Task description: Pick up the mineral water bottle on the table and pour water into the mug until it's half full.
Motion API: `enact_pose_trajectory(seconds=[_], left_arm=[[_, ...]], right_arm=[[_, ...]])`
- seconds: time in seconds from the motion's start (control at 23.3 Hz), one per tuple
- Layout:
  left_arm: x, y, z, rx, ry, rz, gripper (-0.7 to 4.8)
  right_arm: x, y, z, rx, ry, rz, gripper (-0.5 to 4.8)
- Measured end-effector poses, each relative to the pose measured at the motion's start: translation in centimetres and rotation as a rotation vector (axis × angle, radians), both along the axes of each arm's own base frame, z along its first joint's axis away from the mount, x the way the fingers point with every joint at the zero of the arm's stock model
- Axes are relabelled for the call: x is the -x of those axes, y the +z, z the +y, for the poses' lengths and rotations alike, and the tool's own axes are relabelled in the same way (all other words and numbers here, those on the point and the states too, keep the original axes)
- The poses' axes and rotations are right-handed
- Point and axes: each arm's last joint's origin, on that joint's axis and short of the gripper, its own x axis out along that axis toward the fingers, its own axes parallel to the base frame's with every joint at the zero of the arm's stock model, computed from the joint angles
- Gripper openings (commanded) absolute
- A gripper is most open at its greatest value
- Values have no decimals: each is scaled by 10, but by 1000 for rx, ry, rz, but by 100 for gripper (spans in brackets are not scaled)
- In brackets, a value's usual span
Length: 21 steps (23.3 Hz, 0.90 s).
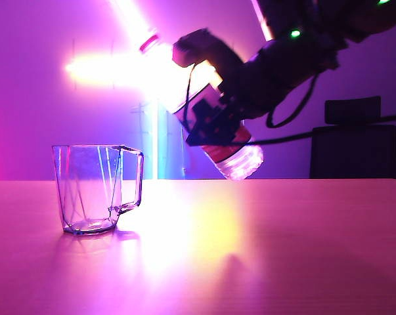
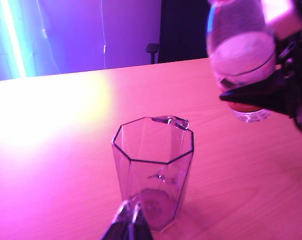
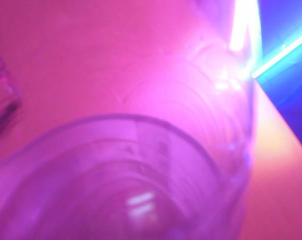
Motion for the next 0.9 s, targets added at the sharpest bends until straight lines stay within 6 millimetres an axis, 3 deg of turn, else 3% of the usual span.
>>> enact_pose_trajectory(seconds=[0.3, 0.9], left_arm=[[0, 0, 0, 0, 0, 0, -2], [0, 0, 0, 0, 0, 0, -2]], right_arm=[[3, 1, 36, 200, 54, -151, 278], [3, -5, 37, 483, 2, -280, 278]])
